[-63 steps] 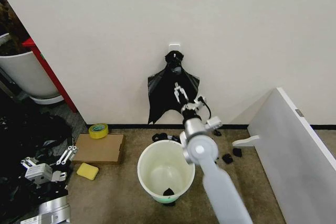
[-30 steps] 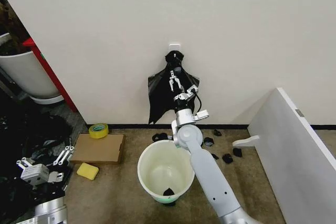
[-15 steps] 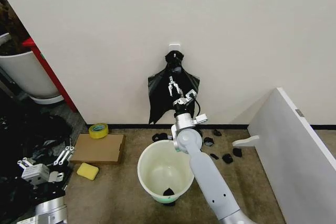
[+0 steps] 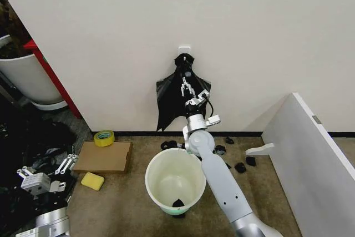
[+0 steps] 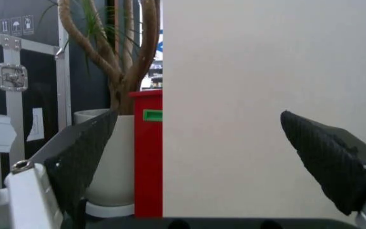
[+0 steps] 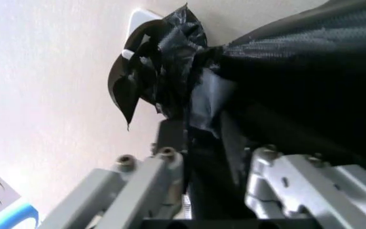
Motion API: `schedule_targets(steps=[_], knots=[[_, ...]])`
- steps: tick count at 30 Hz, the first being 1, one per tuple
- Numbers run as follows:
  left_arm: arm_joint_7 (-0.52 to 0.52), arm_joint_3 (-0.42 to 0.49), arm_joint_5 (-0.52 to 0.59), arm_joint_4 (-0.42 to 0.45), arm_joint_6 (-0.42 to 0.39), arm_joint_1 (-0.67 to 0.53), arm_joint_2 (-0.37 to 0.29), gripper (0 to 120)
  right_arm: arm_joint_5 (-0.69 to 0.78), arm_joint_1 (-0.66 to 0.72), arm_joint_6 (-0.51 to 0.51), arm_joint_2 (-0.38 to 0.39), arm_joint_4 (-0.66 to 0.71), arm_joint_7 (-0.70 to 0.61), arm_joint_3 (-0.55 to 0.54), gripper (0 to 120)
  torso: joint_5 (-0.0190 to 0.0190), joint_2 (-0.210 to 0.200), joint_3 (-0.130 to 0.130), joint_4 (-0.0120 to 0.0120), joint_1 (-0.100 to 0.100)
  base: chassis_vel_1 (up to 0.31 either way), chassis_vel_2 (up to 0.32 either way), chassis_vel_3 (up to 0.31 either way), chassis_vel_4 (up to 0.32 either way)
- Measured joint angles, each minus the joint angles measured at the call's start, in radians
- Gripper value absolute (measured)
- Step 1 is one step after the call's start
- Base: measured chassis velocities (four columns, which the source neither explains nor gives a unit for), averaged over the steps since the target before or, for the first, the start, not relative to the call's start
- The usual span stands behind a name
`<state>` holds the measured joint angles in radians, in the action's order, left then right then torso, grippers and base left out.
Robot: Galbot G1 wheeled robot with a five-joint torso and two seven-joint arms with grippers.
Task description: Place the garbage bag over the trash bin.
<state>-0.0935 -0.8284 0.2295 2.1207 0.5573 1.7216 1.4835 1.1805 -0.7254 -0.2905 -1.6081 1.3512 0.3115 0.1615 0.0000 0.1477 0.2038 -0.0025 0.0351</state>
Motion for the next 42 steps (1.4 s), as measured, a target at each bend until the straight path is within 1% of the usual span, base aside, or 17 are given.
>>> schedule_targets(steps=[3, 16, 23, 24, 27, 28, 32, 34, 35, 41, 42], knots=[[0.0, -0.001, 0.0, -0.001, 0.0, -0.001, 0.0, 100, -0.005, -0.006, -0.002, 0.0, 0.005, 0.0, -0.004, 0, -0.0001, 0.0, 0.0, 0.0, 0.0, 0.0, 0.0, 0.0, 0.0], [-0.002, -0.004, 0.004, -0.002, 0.0, -0.005, 0.001, 100, -0.046, -0.118, -0.02, 0.002, 0.115, 0.007, -0.065, 0, 0.0, 0.0, 0.0, 0.0, 0.0, 0.0, 0.0, 0.0, 0.0], [-0.002, -0.004, 0.006, 0.003, 0.002, -0.008, 0.001, 100, -0.11, -0.205, -0.039, 0.073, 0.162, 0.028, -0.122, 0, 0.0001, 0.0, 0.0, -0.0001, 0.0, 0.0, 0.0, 0.0, 0.0], [-0.002, -0.004, 0.006, 0.003, 0.002, -0.008, 0.001, 100, -0.11, -0.205, -0.039, 0.073, 0.162, 0.028, -0.122, 0, 0.0001, 0.0, 0.0, -0.0001, 0.0, 0.0, 0.0, 0.0, 0.0], [-0.004, -0.005, 0.007, 0.01, 0.003, -0.007, 0.0, 100, -0.17, -0.245, -0.063, 0.121, 0.162, 0.088, -0.155, 0, 0.0, 0.0, 0.0, 0.0, 0.0, 0.0, 0.0, 0.0, 0.0], [-0.004, -0.005, 0.007, 0.01, 0.003, -0.007, 0.0, 100, -0.17, -0.245, -0.063, 0.121, 0.162, 0.088, -0.155, 0, 0.0, 0.0, 0.0, 0.0, 0.0, 0.0, 0.0, 0.0, 0.0], [-0.005, -0.014, 0.018, 0.021, 0.004, -0.005, -0.007, 100, -0.228, -0.272, -0.097, 0.173, 0.133, 0.19, -0.182, 0, 0.0001, 0.0, 0.0, 0.0, 0.0, 0.0, 0.0, 0.0, 0.0], [-0.006, -0.016, 0.022, 0.027, 0.004, -0.004, -0.011, 100, -0.26, -0.28, -0.118, 0.199, 0.112, 0.251, -0.185, 0, 0.0001, 0.0, 0.0, 0.0001, 0.0, 0.0, 0.0, 0.0, 0.0], [-0.006, -0.016, 0.022, 0.027, 0.004, -0.004, -0.011, 100, -0.26, -0.28, -0.118, 0.199, 0.112, 0.251, -0.185, 0, 0.0001, 0.0, 0.0, 0.0001, 0.0, 0.0, 0.0, 0.0, 0.0], [-0.006, -0.017, 0.024, 0.038, 0.004, -0.002, -0.013, 100, -0.325, -0.289, -0.156, 0.265, 0.072, 0.379, -0.171, 0, 0.0001, 0.0, 0.0, 0.0, 0.0, 0.0, 0.0, 0.0, 0.0], [-0.006, -0.017, 0.024, 0.038, 0.004, -0.002, -0.013, 100, -0.325, -0.289, -0.156, 0.265, 0.072, 0.379, -0.171, 0, 0.0001, 0.0, 0.0, 0.0, 0.0, 0.0, 0.0, 0.0, 0.0]])
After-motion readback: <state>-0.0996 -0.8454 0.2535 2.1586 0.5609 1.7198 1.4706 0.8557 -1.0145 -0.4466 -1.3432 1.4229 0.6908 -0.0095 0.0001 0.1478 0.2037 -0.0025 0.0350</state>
